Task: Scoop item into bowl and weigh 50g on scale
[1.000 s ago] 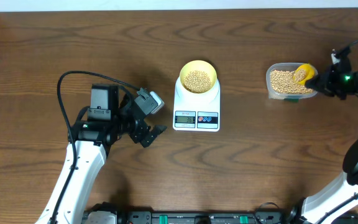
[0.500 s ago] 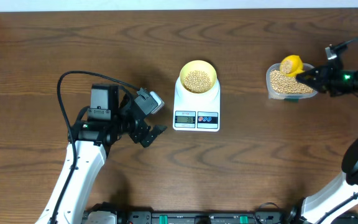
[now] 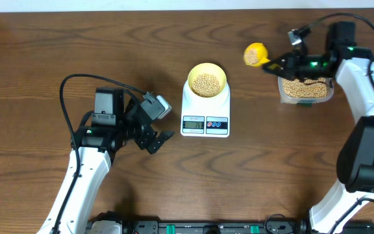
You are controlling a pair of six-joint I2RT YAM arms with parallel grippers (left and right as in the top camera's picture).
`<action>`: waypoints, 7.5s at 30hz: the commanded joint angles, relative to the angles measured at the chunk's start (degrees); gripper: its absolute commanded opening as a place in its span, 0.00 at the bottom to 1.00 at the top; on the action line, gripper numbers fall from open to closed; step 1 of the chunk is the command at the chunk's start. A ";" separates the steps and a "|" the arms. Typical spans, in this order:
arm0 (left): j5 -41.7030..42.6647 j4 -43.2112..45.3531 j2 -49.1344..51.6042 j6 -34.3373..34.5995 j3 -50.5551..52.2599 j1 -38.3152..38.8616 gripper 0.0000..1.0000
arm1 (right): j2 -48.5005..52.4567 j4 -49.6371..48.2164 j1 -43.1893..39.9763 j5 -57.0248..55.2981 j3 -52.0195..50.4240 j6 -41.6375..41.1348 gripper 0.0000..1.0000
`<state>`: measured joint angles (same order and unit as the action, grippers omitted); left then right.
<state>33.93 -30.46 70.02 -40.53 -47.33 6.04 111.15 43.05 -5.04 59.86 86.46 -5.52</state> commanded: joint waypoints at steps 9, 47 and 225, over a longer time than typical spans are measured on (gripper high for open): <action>-0.33 -0.09 -0.04 0.07 0.61 -0.28 0.98 | -0.15 -7.56 10.38 -0.92 0.13 -9.07 0.02; -0.33 -0.09 -0.04 0.04 0.61 -0.28 0.98 | -0.15 13.79 23.82 -32.72 17.46 0.52 0.01; -0.31 -0.09 -0.04 0.07 0.61 -0.28 0.97 | -36.65 24.57 -9.88 -65.48 15.08 -24.28 0.99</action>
<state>33.91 -30.44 70.02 -40.51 -47.33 6.04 75.22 67.33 -14.87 -4.82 100.84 -29.71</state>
